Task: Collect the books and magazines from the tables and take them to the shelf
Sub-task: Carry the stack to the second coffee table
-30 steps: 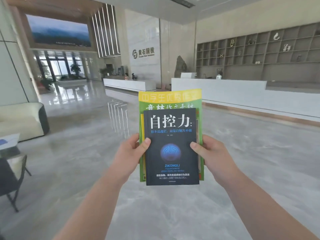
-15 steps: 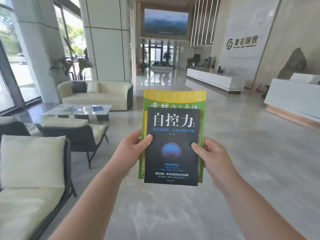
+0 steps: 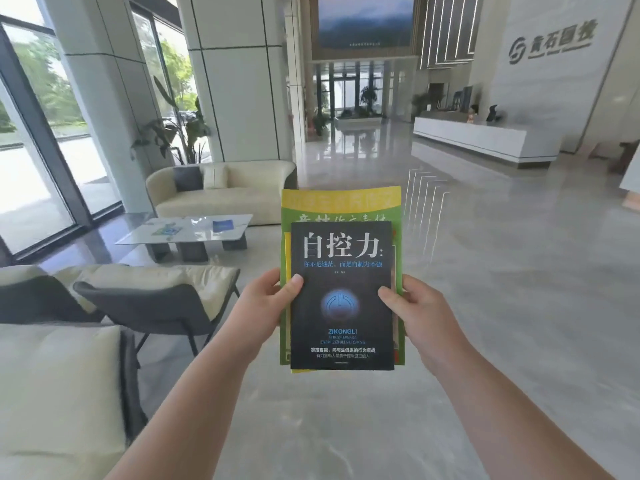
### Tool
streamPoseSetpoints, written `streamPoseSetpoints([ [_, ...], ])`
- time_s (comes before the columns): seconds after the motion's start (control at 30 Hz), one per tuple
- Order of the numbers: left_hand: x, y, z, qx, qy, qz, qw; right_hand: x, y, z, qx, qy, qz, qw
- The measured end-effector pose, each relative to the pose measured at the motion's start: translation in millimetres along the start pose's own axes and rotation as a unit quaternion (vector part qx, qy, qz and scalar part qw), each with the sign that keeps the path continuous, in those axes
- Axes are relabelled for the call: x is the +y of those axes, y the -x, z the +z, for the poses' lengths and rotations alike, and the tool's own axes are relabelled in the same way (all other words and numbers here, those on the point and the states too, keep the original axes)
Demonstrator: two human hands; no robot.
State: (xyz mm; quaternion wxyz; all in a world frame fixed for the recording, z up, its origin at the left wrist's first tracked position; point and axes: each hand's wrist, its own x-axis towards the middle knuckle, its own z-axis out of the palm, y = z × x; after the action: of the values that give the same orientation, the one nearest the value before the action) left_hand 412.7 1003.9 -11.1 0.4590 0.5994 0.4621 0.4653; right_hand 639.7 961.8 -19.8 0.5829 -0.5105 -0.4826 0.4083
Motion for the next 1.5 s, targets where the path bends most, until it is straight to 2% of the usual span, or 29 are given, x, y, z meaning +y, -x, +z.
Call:
streamPoseSetpoints([
  [0.17, -41.3, -144.6, 11.1, 0.042, -0.004, -0.013, 0.999, 48.2, -166.6, 5.5, -0.047, 0.000, -0.002, 0.999],
  [0.33, -55.5, -275.5, 7.9, 0.114, 0.005, -0.044, 0.992, 67.1, -328.5, 27.7, -0.119, -0.009, 0.010, 0.993],
  [0.47, -59.2, -375.0, -14.4, 0.159, 0.009, -0.058, 0.986, 75.3, -447.3, 65.2, -0.168, -0.010, 0.024, 0.986],
  [0.63, -105.9, -497.9, -57.9, 0.201, 0.028, -0.065, 0.977, 107.5, -587.5, 126.8, -0.226, 0.006, 0.028, 0.974],
  [0.8, -158.6, -643.2, -108.0, 0.197, 0.026, -0.072, 0.977, 151.5, -729.7, 191.4, -0.235, 0.015, 0.036, 0.971],
  [1.03, -180.0, -853.5, -167.5, 0.206, 0.033, -0.070, 0.975, 164.8, -931.3, 265.8, -0.234, 0.006, 0.035, 0.972],
  [1.2, -218.1, -996.0, -192.4, 0.208, 0.027, -0.086, 0.974, 205.3, -1071.7, 305.7, -0.232, 0.002, 0.044, 0.972],
  [1.5, -292.9, -1249.7, -244.5, 0.273, 0.031, -0.096, 0.957, 263.7, -1352.7, 396.5, -0.318, 0.017, 0.039, 0.947],
])
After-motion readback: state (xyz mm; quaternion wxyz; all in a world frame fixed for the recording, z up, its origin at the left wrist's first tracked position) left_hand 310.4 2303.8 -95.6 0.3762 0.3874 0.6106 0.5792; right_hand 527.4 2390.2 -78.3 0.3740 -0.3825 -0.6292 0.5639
